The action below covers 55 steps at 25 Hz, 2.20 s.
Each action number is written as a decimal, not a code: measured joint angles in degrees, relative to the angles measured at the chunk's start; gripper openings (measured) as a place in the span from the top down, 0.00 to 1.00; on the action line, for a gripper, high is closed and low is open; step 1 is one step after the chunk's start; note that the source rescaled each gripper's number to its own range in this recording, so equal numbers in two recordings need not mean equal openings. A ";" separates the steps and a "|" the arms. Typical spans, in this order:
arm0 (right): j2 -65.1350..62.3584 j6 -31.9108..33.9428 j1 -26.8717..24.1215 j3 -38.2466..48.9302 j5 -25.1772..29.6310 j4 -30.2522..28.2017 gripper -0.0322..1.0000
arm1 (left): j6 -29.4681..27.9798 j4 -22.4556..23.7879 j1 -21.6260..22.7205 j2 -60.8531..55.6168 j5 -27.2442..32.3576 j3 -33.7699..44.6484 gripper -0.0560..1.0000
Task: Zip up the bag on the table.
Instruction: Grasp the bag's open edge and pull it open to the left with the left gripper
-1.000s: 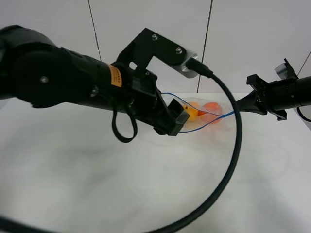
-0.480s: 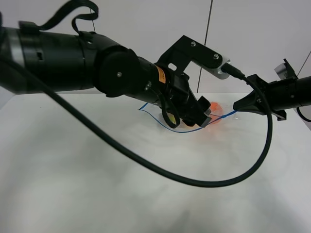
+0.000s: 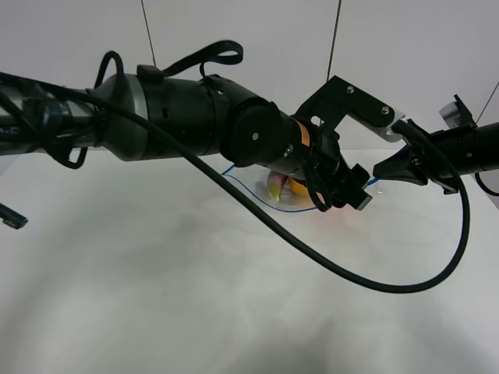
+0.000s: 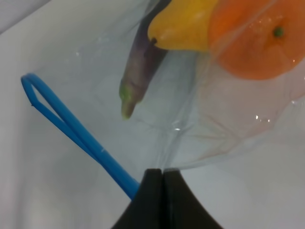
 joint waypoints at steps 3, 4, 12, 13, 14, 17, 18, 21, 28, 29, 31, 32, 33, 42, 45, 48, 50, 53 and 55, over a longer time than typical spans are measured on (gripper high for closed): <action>0.00 0.00 0.00 0.00 0.12 0.00 0.97 | 0.00 0.00 0.00 1.25 -0.27 -0.13 0.04; 0.00 0.00 0.00 0.00 0.18 0.22 0.97 | 0.00 0.00 0.00 1.57 -0.57 -0.13 0.04; 0.00 -1.31 0.00 0.00 3.34 3.93 0.97 | -0.04 0.00 0.00 2.21 -3.52 -0.31 0.04; 0.00 -1.35 0.00 0.00 3.75 4.21 0.97 | -0.04 0.00 0.00 2.21 -3.66 -0.31 0.04; 0.00 -1.37 0.00 0.00 4.05 4.36 0.97 | -0.04 0.00 0.00 2.21 -3.72 -0.31 0.04; 0.00 -1.53 0.00 0.00 4.42 4.60 0.97 | -0.04 0.00 0.00 2.21 -4.06 -0.31 0.04; 0.00 -1.53 0.00 0.00 4.42 4.67 0.97 | -0.04 0.00 0.00 2.21 -4.11 -0.31 0.04; 0.00 -1.72 0.00 0.00 4.62 4.85 0.97 | -0.04 0.00 0.00 2.21 -4.11 -0.31 0.04; 0.00 -2.16 0.00 0.00 4.62 5.73 0.97 | -0.04 0.00 -0.23 2.92 -5.44 -0.42 0.04; 0.00 -2.37 0.00 0.00 4.62 5.84 0.97 | -0.04 0.00 -0.25 3.27 -5.53 -0.42 0.04; 0.00 -2.54 0.00 0.00 4.62 5.98 0.97 | -0.04 0.00 -0.25 3.84 -5.53 -0.42 0.04; 0.00 -2.57 0.00 0.00 4.62 6.02 0.97 | -0.04 0.00 -0.25 3.97 -5.53 -0.42 0.04; 0.00 -2.57 0.00 0.00 4.62 6.15 0.97 | -0.04 0.00 -0.25 4.11 -5.48 -0.65 0.04; 0.00 -2.57 0.00 0.00 4.77 6.15 0.97 | 3.04 0.04 -0.25 4.11 -4.84 -4.08 0.05; 0.00 -2.57 0.00 0.00 4.77 6.15 0.97 | 4.56 0.04 -0.25 4.46 -3.93 -5.26 0.05; 0.00 -2.57 0.00 0.00 4.82 6.15 0.97 | 4.90 0.04 -0.25 6.90 -0.47 -9.04 0.05; 0.00 -2.57 0.00 0.00 4.82 6.15 0.97 | 4.92 0.04 -0.25 8.78 2.21 -11.62 0.05; 0.00 -2.57 0.00 0.00 5.11 6.15 0.97 | 4.92 0.04 -0.25 9.98 3.07 -13.06 0.05; 0.00 -2.57 0.00 0.00 5.24 6.15 0.97 | 4.92 0.66 -0.25 9.98 2.79 -13.34 0.05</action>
